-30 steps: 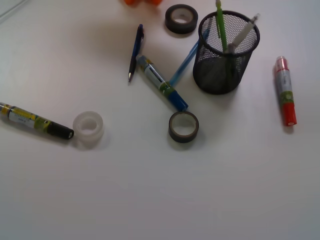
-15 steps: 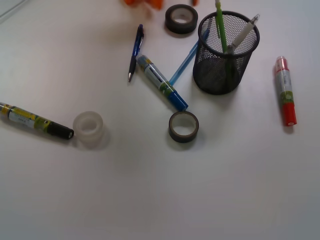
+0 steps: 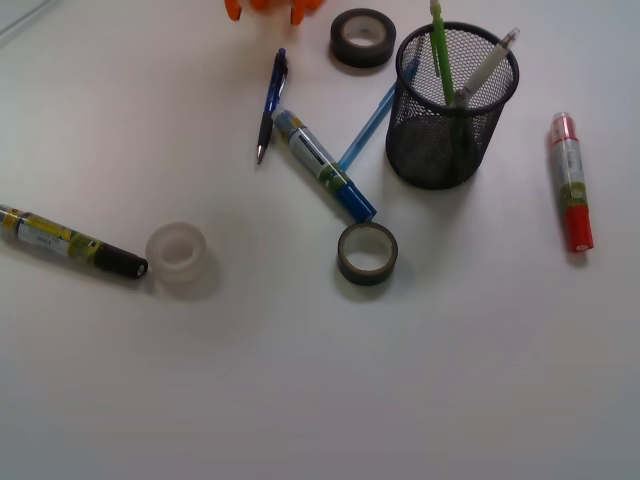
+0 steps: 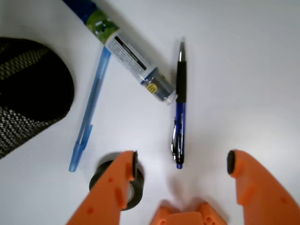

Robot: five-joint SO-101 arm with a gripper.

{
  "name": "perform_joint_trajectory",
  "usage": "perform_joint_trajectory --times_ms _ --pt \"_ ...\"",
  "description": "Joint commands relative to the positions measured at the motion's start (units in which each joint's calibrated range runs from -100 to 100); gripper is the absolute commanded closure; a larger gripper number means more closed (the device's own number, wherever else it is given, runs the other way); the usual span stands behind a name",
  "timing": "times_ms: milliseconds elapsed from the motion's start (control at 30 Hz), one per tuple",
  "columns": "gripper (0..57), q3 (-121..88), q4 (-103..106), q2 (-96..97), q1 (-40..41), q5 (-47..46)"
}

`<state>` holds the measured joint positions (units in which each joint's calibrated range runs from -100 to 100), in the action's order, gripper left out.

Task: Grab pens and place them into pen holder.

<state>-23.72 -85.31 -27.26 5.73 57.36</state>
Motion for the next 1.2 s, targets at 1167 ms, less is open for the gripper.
perform_joint_trajectory --times_ms 1167 --pt "35.4 -27.2 15.1 -3.8 -5.7 -0.1"
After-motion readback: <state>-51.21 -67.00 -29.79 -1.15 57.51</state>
